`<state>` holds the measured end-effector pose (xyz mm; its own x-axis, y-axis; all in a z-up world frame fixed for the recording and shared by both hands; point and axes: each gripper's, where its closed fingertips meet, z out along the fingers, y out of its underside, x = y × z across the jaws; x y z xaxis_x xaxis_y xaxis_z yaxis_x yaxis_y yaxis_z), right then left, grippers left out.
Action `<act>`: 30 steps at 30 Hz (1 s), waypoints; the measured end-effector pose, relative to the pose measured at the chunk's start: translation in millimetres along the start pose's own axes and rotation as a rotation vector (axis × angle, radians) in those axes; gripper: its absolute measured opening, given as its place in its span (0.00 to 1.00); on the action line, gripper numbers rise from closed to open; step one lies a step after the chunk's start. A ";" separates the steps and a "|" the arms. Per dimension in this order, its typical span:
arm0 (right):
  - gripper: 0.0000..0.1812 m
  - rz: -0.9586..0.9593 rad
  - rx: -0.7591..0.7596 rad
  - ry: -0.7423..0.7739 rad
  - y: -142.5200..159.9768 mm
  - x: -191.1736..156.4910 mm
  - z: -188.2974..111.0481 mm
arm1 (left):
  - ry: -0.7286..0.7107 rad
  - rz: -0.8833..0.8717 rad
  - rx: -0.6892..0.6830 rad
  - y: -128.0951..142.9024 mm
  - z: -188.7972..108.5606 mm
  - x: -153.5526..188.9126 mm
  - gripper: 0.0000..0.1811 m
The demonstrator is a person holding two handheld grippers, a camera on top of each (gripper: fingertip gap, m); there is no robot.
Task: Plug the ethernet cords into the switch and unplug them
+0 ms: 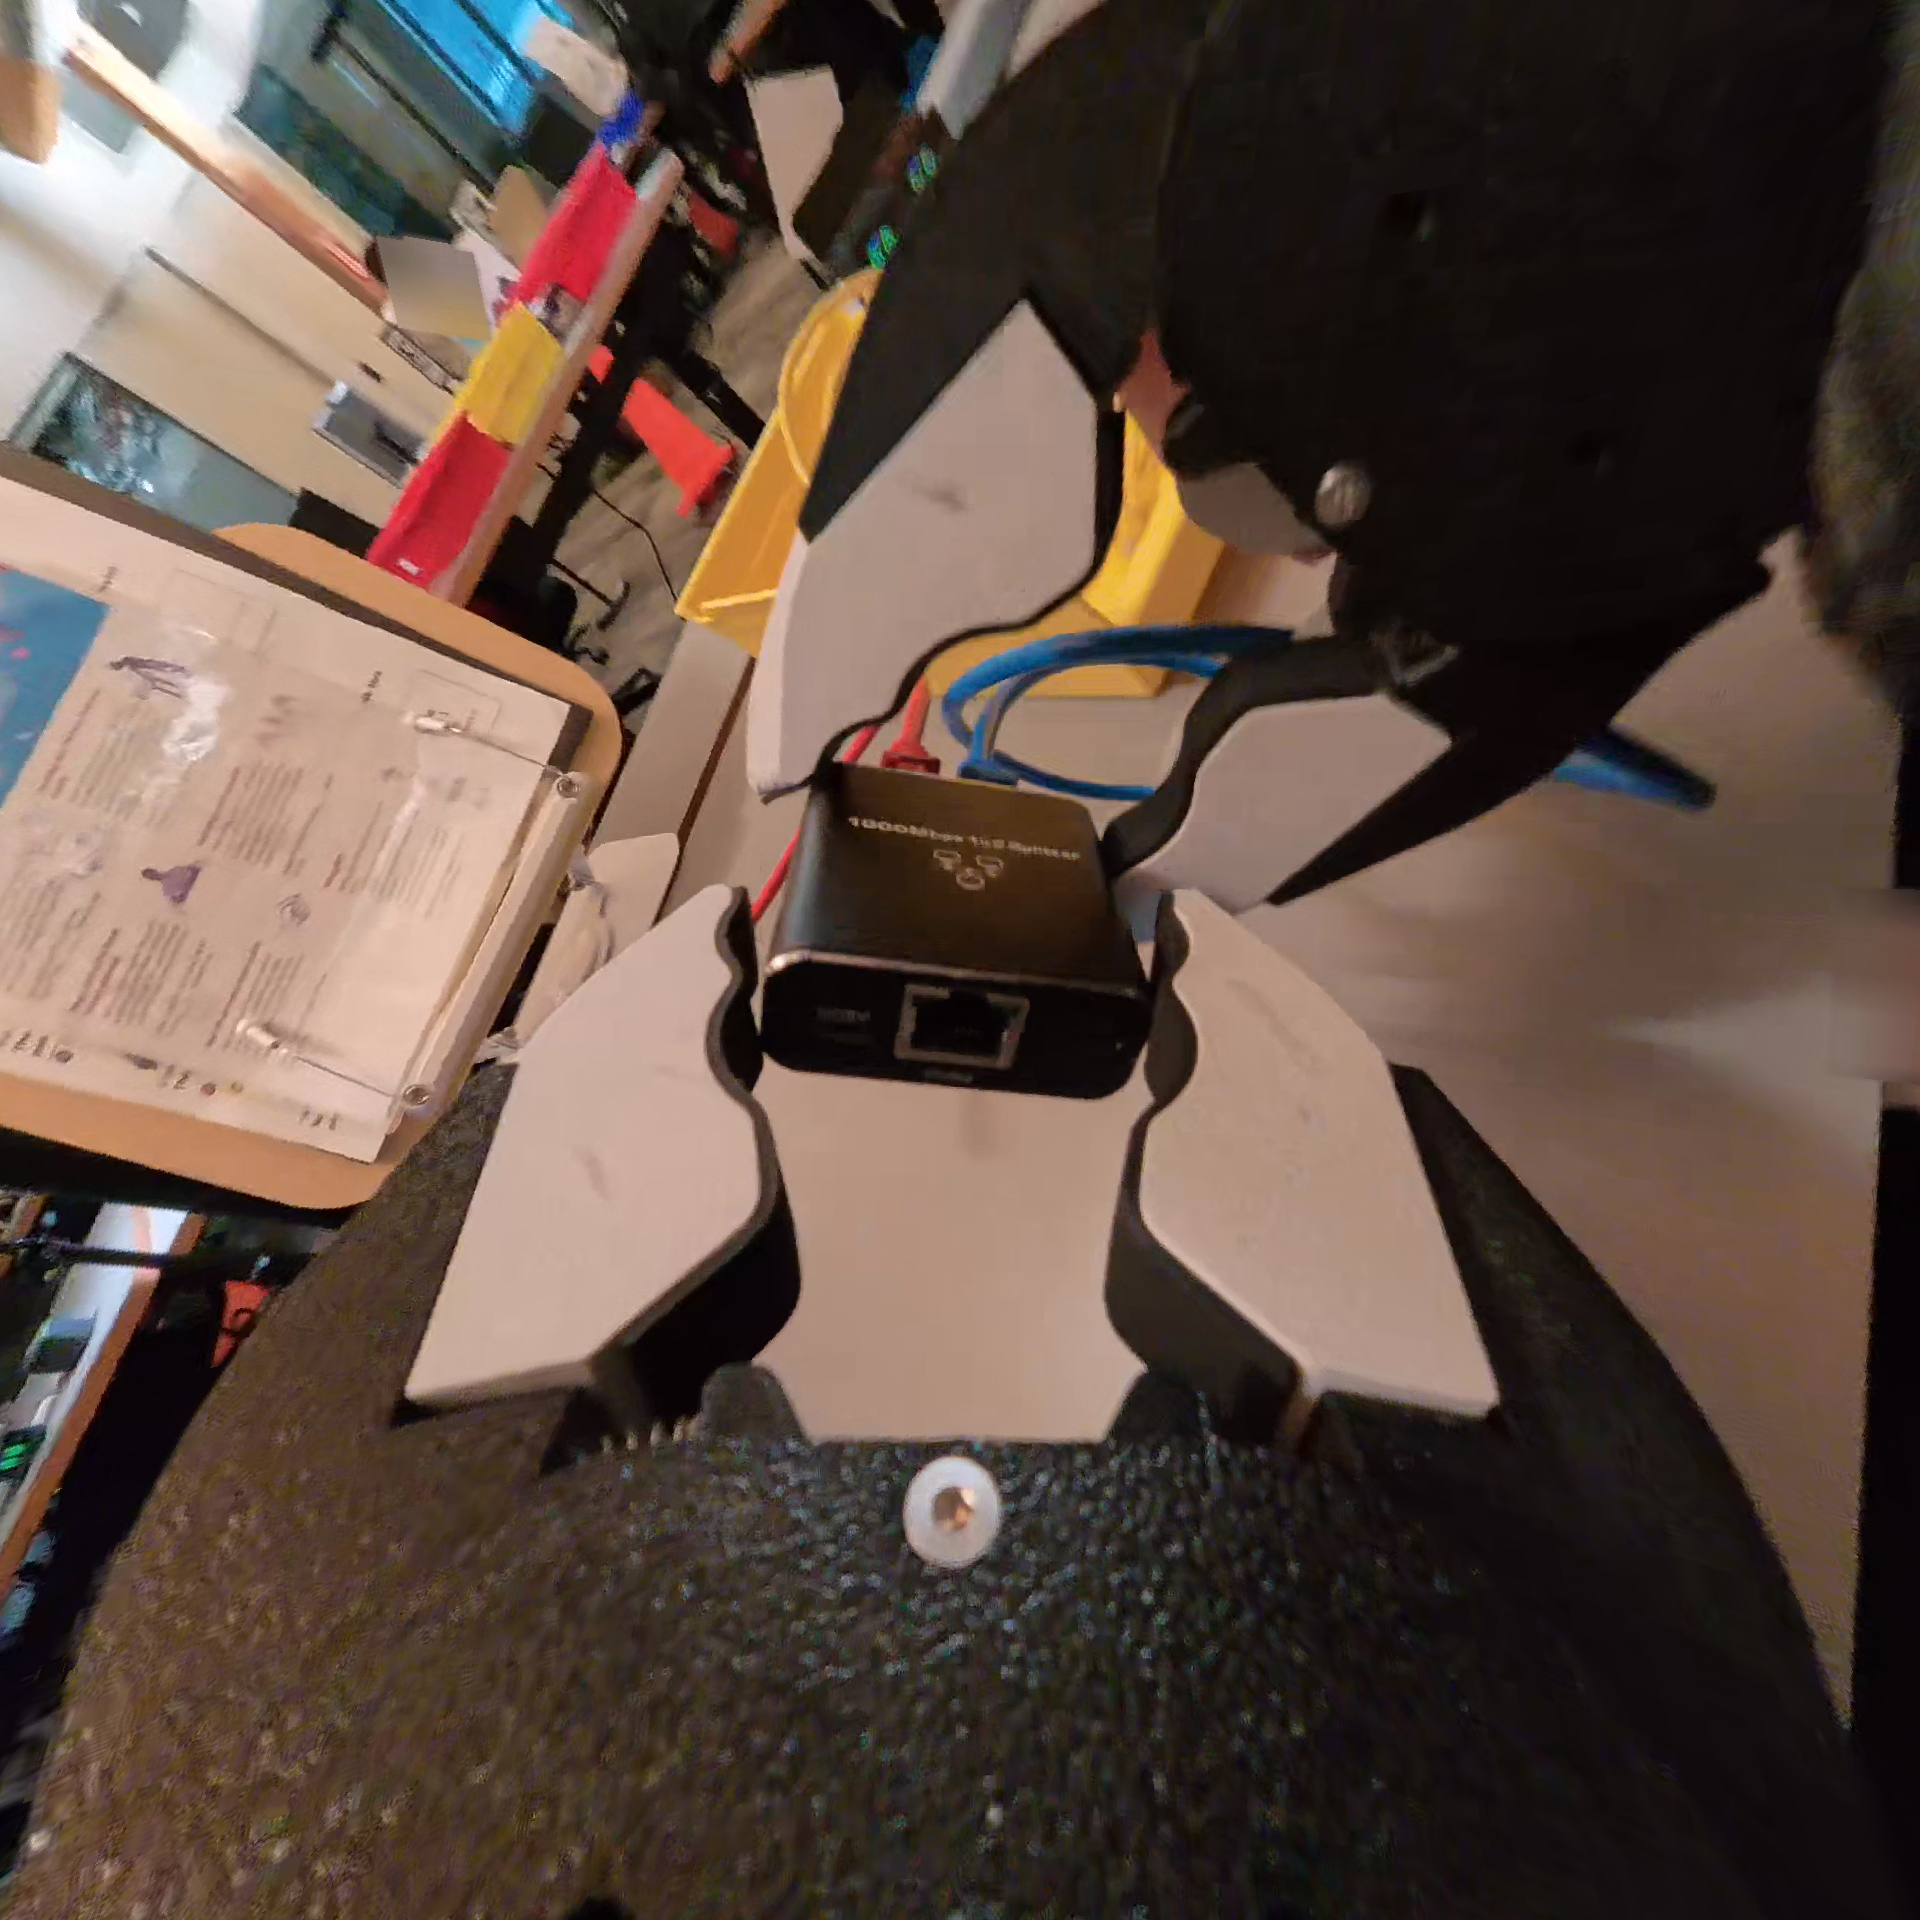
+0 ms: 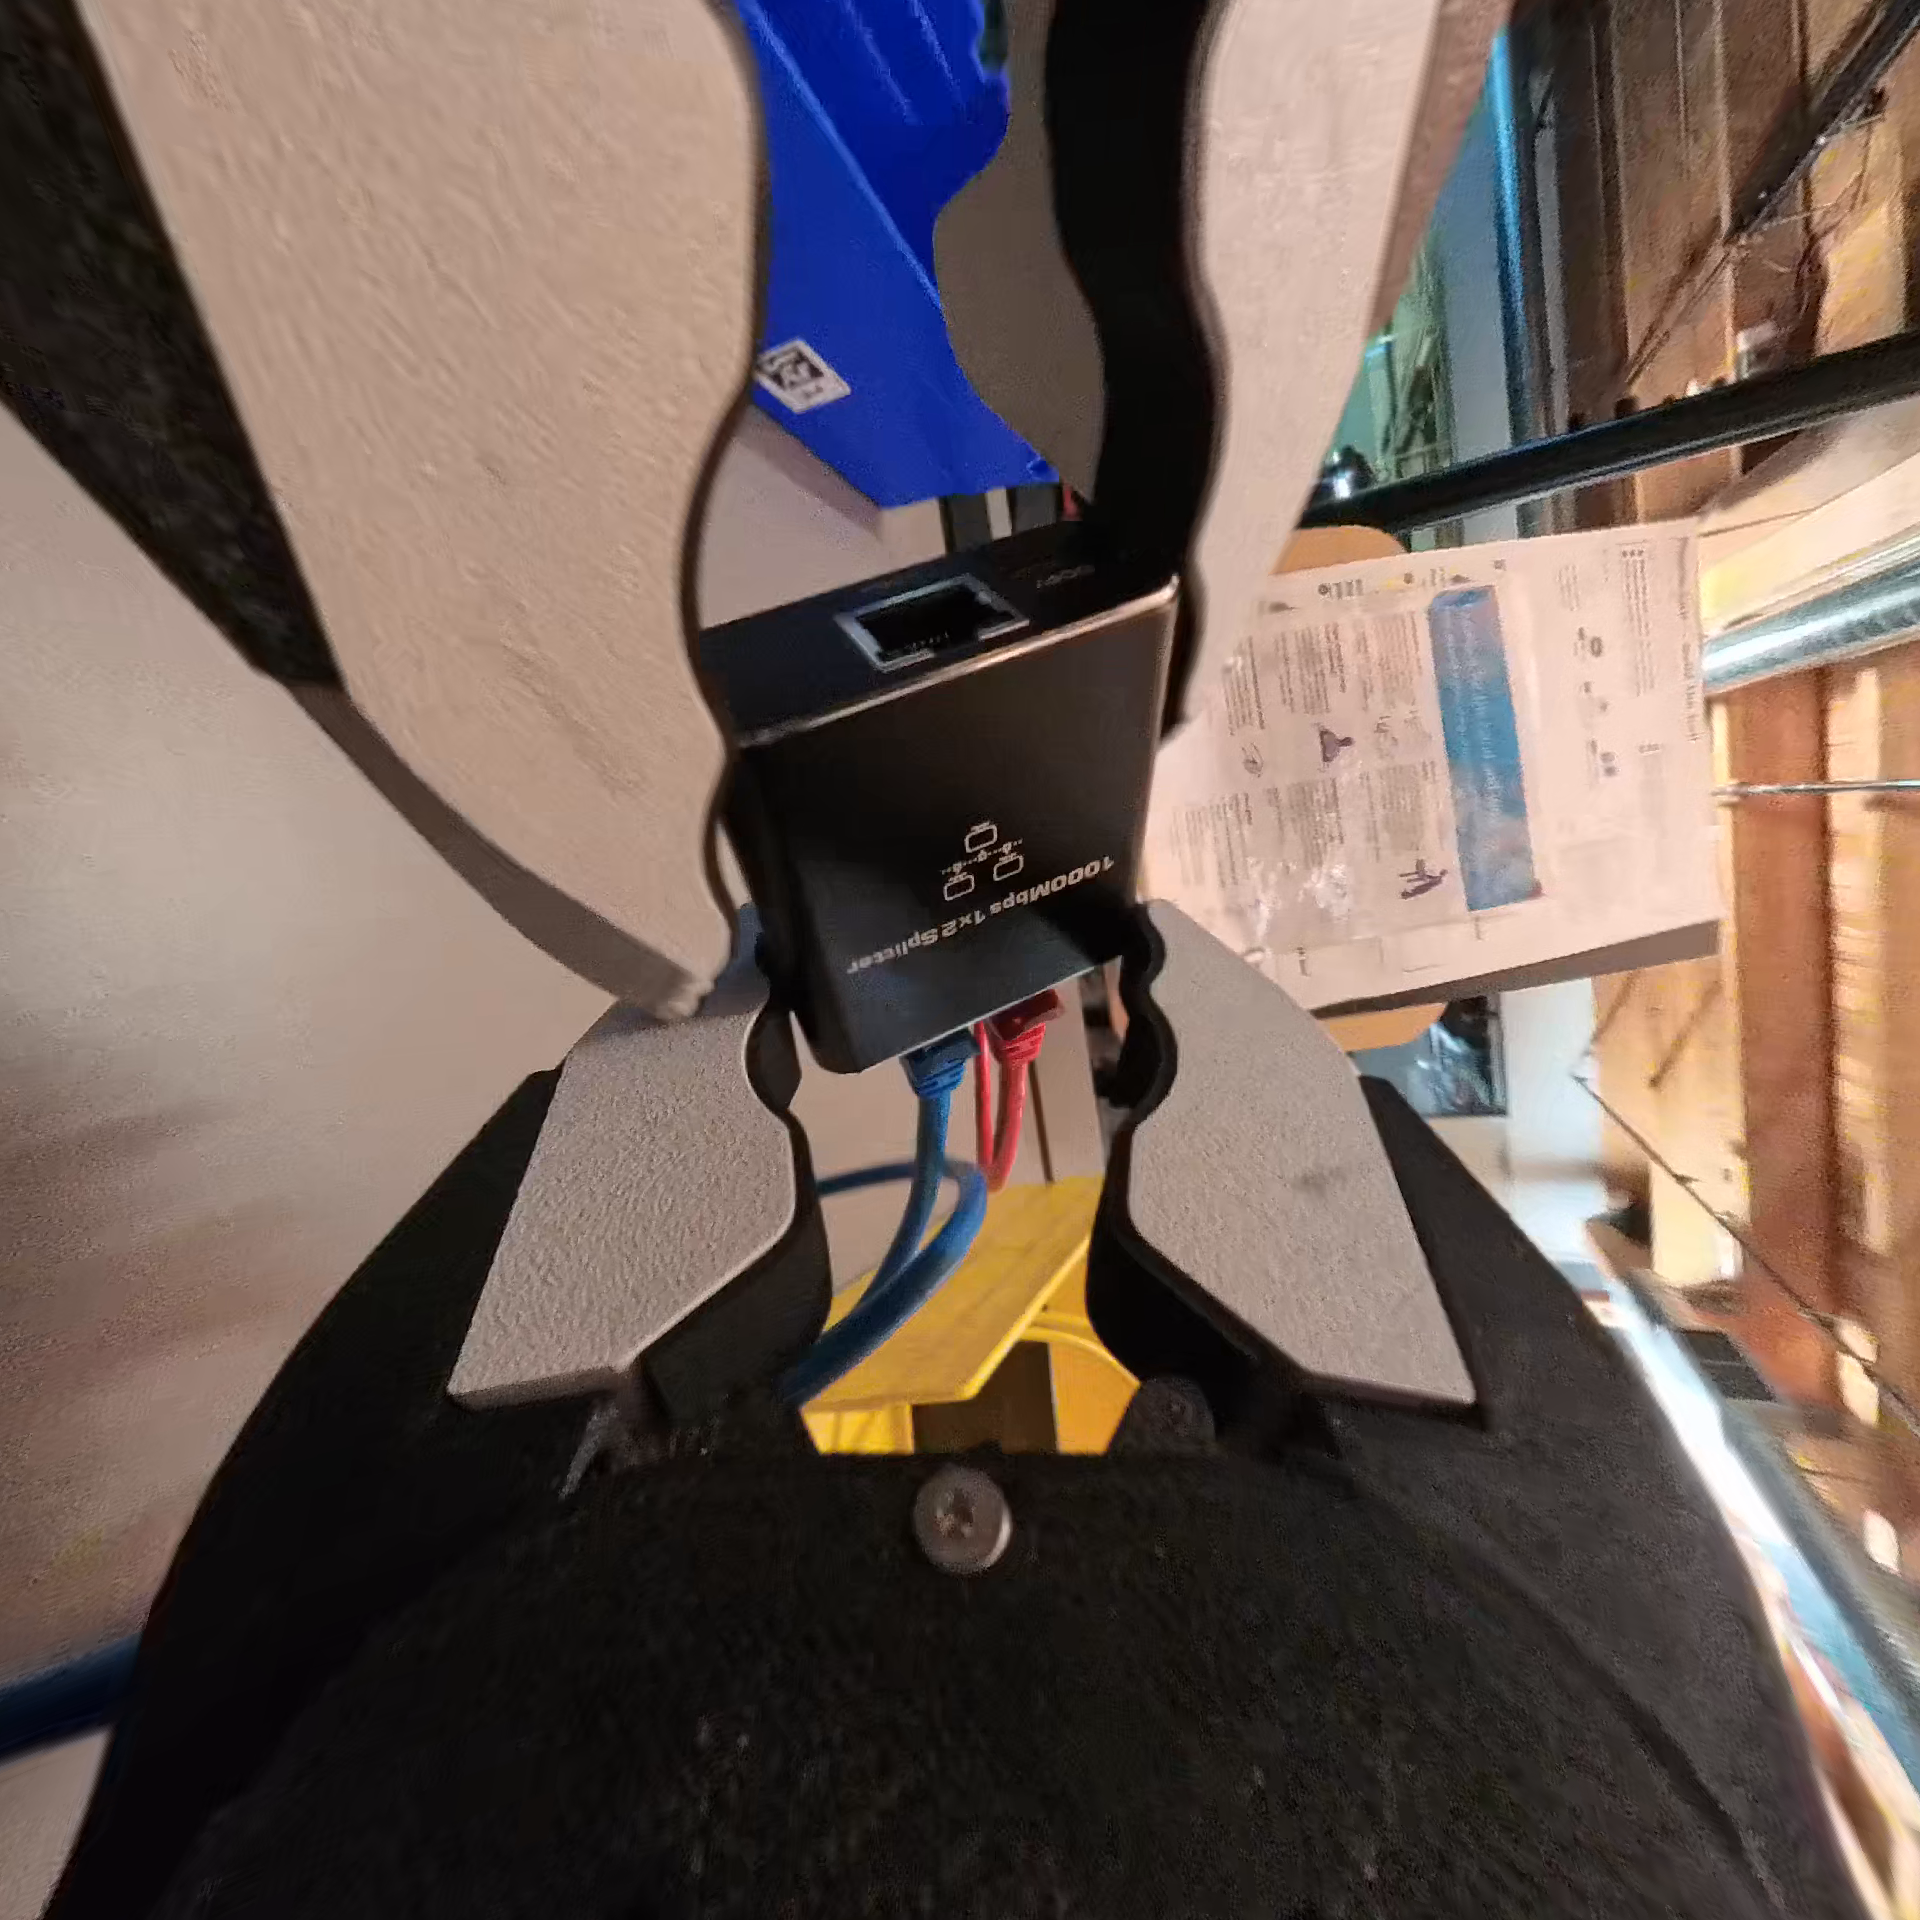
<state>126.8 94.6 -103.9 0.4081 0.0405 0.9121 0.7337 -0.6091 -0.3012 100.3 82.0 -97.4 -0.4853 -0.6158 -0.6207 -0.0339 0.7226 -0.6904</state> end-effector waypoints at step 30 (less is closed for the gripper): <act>0.33 -0.160 -0.063 -0.012 10.8 -5.9 -1.6 | -0.013 0.121 0.128 6.3 11.2 5.8 0.45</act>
<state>131.4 86.5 -112.1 0.2955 0.1499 0.9435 0.7547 -0.6422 -0.1343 107.1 79.5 -109.5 -0.4675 -0.5311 -0.7067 0.1363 0.7466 -0.6512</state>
